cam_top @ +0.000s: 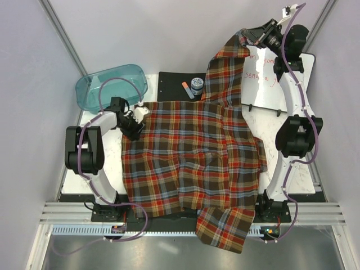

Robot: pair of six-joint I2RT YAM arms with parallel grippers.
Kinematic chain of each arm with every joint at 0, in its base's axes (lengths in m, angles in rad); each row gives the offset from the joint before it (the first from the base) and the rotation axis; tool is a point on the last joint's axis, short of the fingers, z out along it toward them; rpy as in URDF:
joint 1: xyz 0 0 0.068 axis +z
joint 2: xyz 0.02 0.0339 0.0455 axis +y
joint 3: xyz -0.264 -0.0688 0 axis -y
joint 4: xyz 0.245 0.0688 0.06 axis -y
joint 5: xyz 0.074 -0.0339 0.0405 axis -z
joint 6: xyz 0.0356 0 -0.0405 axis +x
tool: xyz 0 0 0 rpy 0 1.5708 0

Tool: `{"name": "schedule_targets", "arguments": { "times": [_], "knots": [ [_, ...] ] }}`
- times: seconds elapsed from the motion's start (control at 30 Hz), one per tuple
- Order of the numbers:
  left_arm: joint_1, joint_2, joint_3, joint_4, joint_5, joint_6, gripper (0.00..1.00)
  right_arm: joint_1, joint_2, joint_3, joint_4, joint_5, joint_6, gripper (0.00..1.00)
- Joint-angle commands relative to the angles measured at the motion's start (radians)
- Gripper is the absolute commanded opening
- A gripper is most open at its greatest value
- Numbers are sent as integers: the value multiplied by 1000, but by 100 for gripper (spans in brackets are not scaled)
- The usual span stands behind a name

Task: Fold and stack the long sleeve shirts
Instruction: Fold the shirt

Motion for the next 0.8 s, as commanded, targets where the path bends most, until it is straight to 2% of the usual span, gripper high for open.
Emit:
{"name": "schedule_targets", "arguments": {
  "times": [0.0, 0.13, 0.27, 0.33, 0.47, 0.53, 0.6, 0.63, 0.77],
  "knots": [
    [85, -45, 176, -8, 179, -44, 66, 18, -29, -10, 5, 80, -63, 0],
    [87, 33, 323, -2, 268, -44, 69, 37, -89, -105, 29, 78, -80, 0],
    [82, 145, 458, 26, 299, -46, 63, 55, -161, -200, -9, 96, -142, 0],
    [76, 176, 459, 50, 313, -40, 61, 57, -182, -243, -12, 96, -157, 0],
    [47, 164, 385, 52, 261, 31, 60, 61, -218, -266, -35, 87, -194, 0],
    [35, 105, 348, -35, 265, 87, 60, 61, -221, -274, -55, 86, -208, 0],
    [33, 42, 272, -144, 308, 207, 61, 61, -228, -289, -59, 78, -217, 0],
    [35, -33, 234, -226, 311, 238, 61, 61, -231, -309, -63, 75, -218, 0],
    [4, -233, -5, -428, 233, 420, 61, 72, -253, -357, -63, 70, -240, 0]
  ]
}}
